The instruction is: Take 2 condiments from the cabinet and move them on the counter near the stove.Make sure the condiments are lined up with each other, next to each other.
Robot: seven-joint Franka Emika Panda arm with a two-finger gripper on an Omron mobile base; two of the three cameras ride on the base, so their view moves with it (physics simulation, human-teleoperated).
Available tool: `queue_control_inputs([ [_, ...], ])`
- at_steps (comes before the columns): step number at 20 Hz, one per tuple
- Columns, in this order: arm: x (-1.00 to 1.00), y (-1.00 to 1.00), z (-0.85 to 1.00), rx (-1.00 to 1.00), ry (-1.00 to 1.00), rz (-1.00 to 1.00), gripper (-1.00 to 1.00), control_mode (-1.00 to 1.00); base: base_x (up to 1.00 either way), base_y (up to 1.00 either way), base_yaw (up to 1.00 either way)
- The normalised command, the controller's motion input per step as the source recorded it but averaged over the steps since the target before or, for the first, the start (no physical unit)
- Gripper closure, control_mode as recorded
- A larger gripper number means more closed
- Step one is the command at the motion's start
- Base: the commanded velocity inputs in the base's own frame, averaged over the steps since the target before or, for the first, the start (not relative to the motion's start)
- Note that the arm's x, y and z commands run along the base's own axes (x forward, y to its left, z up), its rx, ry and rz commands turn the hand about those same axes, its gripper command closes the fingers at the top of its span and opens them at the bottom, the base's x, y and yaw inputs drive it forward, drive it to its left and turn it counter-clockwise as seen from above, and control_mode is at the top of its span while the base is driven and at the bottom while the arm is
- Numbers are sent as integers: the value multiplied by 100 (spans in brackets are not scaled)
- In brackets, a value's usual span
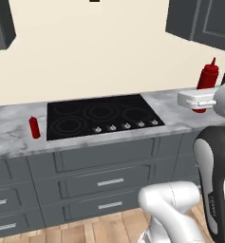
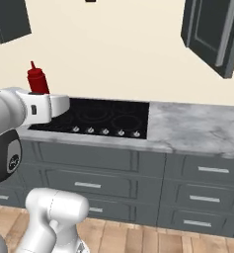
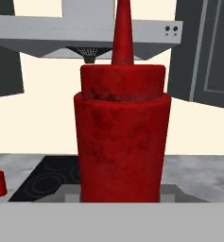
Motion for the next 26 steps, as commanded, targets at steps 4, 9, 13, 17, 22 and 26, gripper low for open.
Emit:
queue_control_inputs([
  [4, 0, 0, 0, 0, 0, 0, 100, 100, 19, 77, 2],
  [9, 0, 0, 0, 0, 0, 0, 100, 100, 26, 81, 1],
  [13, 0, 0, 0, 0, 0, 0, 100, 100, 32, 79, 1],
  [17, 0, 0, 0, 0, 0, 0, 100, 100, 34, 76, 1],
  [22, 0, 0, 0, 0, 0, 0, 100, 100, 41, 71, 1],
  [26, 0, 0, 0, 0, 0, 0, 100, 100, 51, 64, 0],
])
